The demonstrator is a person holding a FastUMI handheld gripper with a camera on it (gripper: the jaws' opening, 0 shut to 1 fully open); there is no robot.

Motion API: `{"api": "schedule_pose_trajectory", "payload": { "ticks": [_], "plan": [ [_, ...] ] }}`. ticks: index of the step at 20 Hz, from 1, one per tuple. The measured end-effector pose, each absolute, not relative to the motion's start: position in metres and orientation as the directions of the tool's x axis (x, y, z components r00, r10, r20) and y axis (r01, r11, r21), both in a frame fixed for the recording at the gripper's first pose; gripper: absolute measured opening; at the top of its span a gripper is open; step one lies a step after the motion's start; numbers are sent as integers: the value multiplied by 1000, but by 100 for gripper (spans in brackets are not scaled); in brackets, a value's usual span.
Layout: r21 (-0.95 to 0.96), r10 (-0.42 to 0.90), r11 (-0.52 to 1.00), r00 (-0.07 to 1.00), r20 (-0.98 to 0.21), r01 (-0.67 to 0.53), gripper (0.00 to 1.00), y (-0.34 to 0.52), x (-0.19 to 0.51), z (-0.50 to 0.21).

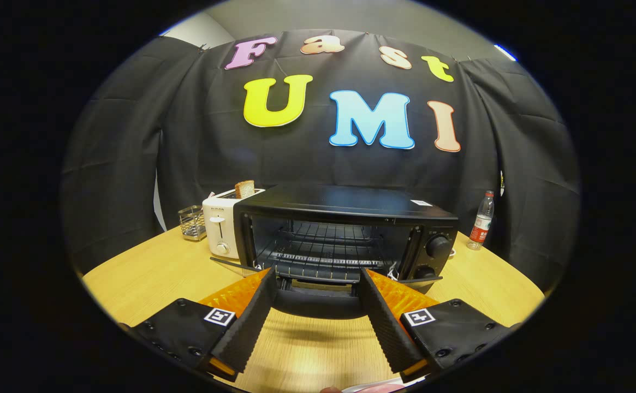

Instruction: Open the toaster oven, put the food inside, and close the toaster oven door.

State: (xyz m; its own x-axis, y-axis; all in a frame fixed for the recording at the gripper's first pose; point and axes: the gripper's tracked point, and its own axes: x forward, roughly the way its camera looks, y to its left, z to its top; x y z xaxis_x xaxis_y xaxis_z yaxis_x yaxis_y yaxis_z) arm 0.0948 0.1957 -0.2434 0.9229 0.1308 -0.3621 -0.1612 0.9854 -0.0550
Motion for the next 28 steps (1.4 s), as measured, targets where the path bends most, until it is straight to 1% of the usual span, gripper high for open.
{"api": "schedule_pose_trajectory", "payload": {
  "ticks": [12,18,23,28],
  "plan": [
    [-83,124,979,870,-478,-186,97,193,53,-290],
    [-36,117,984,788,-604,-174,97,191,33,-325],
    [-5,134,985,783,-607,-172,97,186,17,-307],
    [118,248,967,713,-655,-227,97,182,-22,-283]
  ]
}}
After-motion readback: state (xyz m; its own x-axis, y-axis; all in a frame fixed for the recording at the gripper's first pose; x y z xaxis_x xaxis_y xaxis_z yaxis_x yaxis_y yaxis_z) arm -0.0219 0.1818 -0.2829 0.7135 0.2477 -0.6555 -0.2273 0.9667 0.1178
